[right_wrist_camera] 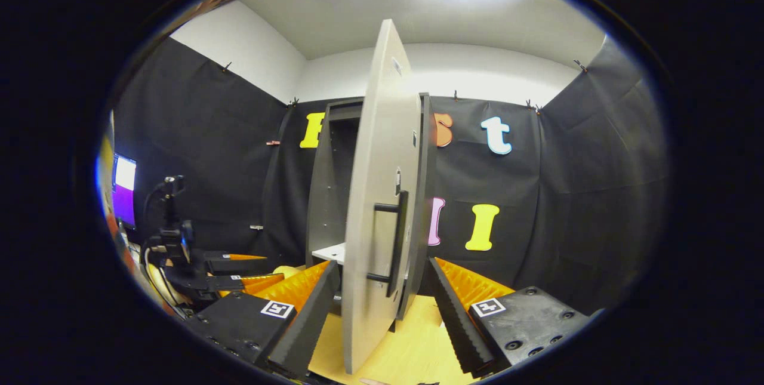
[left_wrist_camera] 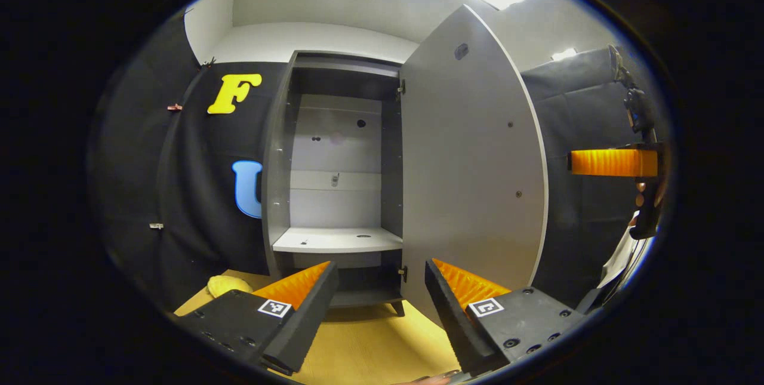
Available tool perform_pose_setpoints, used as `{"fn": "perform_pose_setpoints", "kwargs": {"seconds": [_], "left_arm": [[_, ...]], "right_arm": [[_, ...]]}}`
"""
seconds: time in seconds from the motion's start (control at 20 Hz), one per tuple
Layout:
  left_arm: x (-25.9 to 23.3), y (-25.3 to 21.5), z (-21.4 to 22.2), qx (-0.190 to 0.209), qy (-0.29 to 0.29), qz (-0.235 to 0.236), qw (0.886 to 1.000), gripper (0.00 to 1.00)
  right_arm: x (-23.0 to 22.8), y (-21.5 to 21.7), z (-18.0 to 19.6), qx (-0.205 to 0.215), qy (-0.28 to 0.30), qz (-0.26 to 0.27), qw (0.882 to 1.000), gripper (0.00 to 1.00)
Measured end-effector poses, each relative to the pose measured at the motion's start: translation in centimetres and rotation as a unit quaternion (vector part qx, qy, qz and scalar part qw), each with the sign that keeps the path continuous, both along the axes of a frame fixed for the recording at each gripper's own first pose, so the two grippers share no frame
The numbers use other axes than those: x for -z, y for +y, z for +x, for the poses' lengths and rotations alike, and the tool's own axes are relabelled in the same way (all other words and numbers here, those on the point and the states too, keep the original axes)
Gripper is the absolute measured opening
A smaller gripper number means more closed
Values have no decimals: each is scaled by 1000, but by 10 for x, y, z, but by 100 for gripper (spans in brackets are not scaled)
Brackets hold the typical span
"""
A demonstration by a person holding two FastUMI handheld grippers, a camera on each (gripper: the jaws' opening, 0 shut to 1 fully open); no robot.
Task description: Open the cabinet door with the right hand, grasp the bottle in the cabinet with the left hand and place it on the coaster, then close the cabinet door with the right hand.
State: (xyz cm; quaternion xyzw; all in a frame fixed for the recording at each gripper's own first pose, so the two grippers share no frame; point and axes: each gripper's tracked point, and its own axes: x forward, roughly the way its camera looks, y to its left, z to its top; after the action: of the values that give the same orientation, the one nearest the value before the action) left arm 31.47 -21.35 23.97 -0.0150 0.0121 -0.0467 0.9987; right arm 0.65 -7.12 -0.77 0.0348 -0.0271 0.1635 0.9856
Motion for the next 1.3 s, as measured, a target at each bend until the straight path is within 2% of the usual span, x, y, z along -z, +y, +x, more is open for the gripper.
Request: {"fn": "perform_pose_setpoints", "kwargs": {"seconds": [0.3,0.5,0.55,0.6,0.65,0.7,0.9,1.05,1.25,1.3], "left_arm": [[4,18,-17,-71,31,11,997,92],[8,32,-13,-96,41,-6,995,92],[10,35,-13,-97,42,-3,994,92],[10,38,-12,-97,43,1,994,92],[10,40,-11,-93,42,4,995,92],[11,43,-9,-89,41,7,995,90],[13,60,-1,-69,36,12,997,90],[10,81,7,-42,27,8,999,92],[10,128,15,-19,24,11,999,92],[10,139,16,-14,23,10,1000,92]], "right_arm": [[4,-7,40,-43,-9,26,999,92],[7,-1,34,-82,-2,34,996,93],[7,-1,34,-82,-3,32,996,87],[7,2,33,-85,-1,32,996,87],[6,2,31,-81,-2,31,996,92],[8,7,30,-81,0,30,996,87],[8,29,32,-76,2,28,997,87],[5,57,40,-61,-1,20,998,87],[4,84,47,-20,-8,3,1000,88],[4,92,48,-10,-10,3,1000,92]]}}
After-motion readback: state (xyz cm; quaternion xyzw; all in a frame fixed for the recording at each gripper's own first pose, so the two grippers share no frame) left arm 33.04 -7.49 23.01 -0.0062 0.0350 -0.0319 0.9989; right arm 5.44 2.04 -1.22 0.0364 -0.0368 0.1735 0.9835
